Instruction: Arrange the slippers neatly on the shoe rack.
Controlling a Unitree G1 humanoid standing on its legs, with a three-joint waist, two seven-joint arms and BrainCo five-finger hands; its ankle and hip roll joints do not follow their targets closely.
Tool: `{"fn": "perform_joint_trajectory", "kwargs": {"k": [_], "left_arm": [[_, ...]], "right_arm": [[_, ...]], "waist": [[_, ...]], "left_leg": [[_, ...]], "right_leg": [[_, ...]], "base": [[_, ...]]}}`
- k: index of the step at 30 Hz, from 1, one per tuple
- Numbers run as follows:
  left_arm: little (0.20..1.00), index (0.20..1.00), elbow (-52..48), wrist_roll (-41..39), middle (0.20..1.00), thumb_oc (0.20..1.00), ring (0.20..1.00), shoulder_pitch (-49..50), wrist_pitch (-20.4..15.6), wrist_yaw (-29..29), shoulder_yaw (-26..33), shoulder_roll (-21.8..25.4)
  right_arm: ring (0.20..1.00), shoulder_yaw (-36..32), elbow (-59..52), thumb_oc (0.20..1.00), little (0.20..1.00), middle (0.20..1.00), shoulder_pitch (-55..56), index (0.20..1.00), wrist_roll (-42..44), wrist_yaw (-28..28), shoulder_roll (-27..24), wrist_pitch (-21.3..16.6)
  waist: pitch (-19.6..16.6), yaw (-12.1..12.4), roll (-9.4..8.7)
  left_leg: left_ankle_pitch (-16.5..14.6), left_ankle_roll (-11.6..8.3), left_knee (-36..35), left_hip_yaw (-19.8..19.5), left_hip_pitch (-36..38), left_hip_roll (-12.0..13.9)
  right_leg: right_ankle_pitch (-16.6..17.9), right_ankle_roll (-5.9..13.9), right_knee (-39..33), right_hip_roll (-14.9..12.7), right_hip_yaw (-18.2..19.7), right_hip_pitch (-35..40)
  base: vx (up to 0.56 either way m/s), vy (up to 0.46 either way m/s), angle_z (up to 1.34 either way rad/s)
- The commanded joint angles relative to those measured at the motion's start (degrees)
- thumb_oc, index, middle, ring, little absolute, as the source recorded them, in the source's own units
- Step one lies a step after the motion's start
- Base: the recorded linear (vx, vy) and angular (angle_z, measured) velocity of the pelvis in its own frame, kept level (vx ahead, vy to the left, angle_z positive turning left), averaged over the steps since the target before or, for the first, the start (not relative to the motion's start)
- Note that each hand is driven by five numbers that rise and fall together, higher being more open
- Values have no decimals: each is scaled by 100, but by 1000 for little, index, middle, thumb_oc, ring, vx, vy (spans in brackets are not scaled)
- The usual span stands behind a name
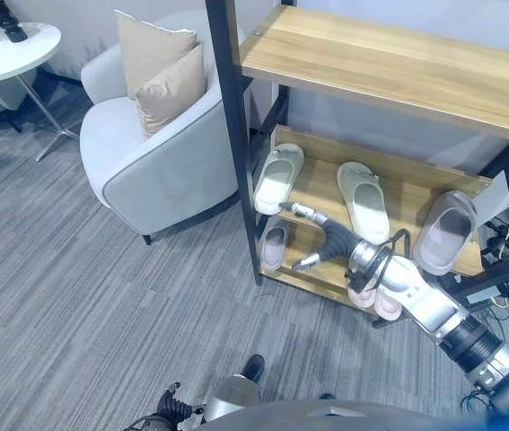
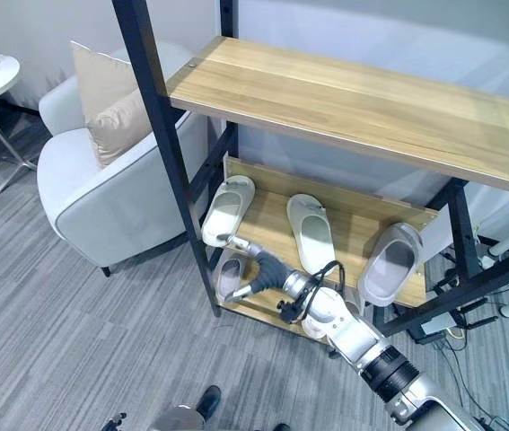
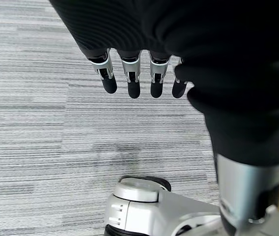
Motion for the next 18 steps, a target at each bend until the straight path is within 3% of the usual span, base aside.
{"fn": "perform_joint_trajectory", "kwargs": {"k": [1, 4, 11, 18], "left_arm": [[1000, 1000, 520, -182, 1000, 1000, 1000, -278, -97, -19, -152, -150], [1000, 1000, 533, -235, 1000, 1000, 1000, -197, -107, 33, -115, -187], [1000, 1000, 578, -59, 1000, 1000, 1000, -108, -117, 90, -200, -167], [1000, 1000, 632, -178, 1000, 1000, 1000, -87, -129, 120, -263, -162]], "right_arm": [[1000, -173, -135, 1000, 1000, 1000, -178, 1000, -34, -510, 51, -285], [1000, -765, 463, 1000, 1000, 1000, -300, 1000, -865, -1314, 139, -202], [1000, -1280, 1535, 1000, 1000, 1000, -689, 1000, -2354, -2501, -656, 167], [1000, -1541, 2447, 1000, 1000, 1000, -873, 1000, -2182, -2996, -653, 382]], "waist": [[24, 129, 73], [30, 177, 45], [108, 301, -14], [226, 335, -61]], "left_leg": [[-474, -9, 26, -45, 193, 135], [-463, 8, 26, -93, 149, 98], [-424, 4, 26, -194, -16, 38], [-435, 43, 51, -82, -75, 54]], "right_leg": [[-100, 473, 83, -247, -187, 287], [-90, 476, 94, -257, -219, 271], [-59, 512, 89, -276, -343, 197], [-11, 530, 72, -260, -187, 58]], "base": [[0, 0, 0], [27, 27, 3], [32, 9, 7], [34, 3, -3]]}}
